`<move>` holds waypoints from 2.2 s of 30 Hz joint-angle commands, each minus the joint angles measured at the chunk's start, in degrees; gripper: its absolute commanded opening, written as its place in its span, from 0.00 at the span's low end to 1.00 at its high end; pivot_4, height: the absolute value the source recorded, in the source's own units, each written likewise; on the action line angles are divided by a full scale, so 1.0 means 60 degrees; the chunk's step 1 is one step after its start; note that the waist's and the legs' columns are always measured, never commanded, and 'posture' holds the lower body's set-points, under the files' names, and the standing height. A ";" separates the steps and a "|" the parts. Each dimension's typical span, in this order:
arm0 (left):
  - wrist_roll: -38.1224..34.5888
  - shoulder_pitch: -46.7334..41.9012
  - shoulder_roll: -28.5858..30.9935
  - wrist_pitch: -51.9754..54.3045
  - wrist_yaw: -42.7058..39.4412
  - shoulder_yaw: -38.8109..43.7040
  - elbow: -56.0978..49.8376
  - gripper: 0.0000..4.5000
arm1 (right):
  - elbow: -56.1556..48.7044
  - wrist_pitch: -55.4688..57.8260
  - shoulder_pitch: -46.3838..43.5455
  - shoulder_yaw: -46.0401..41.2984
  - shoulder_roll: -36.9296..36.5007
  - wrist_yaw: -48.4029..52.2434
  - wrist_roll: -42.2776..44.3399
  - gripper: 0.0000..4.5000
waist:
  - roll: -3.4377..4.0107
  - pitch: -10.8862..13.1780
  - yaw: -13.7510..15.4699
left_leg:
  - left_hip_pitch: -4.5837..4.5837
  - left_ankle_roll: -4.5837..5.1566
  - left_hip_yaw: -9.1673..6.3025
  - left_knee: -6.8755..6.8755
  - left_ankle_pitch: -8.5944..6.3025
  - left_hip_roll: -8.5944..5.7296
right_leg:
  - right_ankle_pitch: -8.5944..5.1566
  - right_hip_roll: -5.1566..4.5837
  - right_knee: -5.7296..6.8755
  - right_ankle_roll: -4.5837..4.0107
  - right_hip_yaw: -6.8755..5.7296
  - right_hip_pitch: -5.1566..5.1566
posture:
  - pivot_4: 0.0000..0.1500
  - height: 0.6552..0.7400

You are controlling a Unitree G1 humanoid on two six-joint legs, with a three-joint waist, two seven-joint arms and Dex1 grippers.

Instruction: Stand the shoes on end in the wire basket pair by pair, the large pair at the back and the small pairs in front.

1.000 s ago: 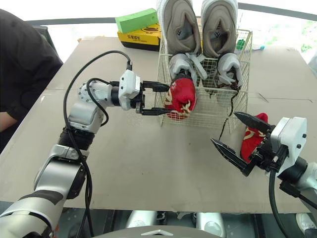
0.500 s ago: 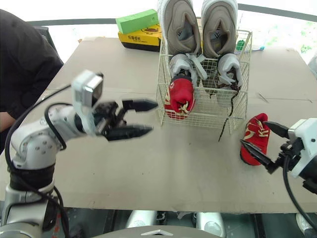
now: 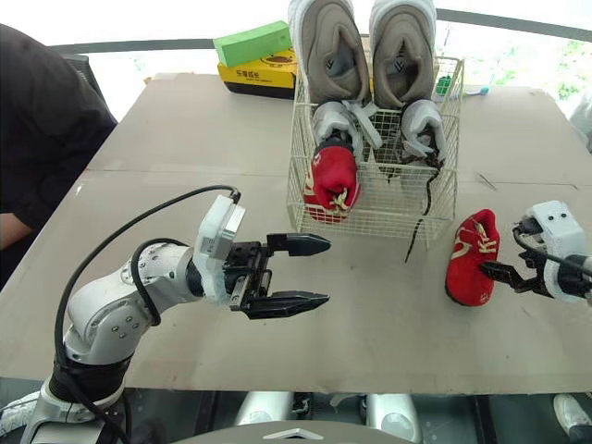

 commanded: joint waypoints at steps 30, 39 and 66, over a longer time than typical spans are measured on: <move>-0.0331 0.0108 -0.1427 -0.0872 0.0851 0.0550 0.0653 1.00 | -0.6902 -0.3478 -0.0558 -0.3690 0.5072 -0.2595 0.3486 0.02 | 0.0013 -0.0003 -0.0149 | -0.0017 0.0022 0.0010 -0.0004 -0.0015 0.0002 | -0.0001 -0.0005 -0.0006 0.0069 0.0006 -0.0019 | 1.00 1.00; -0.2402 -0.0334 -0.0613 0.0137 0.2079 0.1687 -0.0613 1.00 | -0.5833 -0.9422 0.1370 0.1347 0.6179 -0.2592 -0.4950 0.02 | 0.0012 -0.0004 -0.0183 | -0.0042 -0.0027 0.0020 -0.0003 0.0014 -0.0006 | -0.0006 -0.0017 -0.0010 0.0077 0.0007 -0.0046 | 1.00 1.00; -0.1796 0.1004 0.1064 -0.0551 0.2015 0.1698 -0.0316 1.00 | -0.3075 -1.3017 0.4157 0.2864 0.6644 0.0067 -0.5046 0.75 | 0.0018 -0.0002 -0.0217 | 0.0032 -0.0057 0.0036 -0.0034 0.0023 0.0008 | -0.0043 -0.0036 0.0022 0.0008 0.0019 -0.0016 | 1.00 1.00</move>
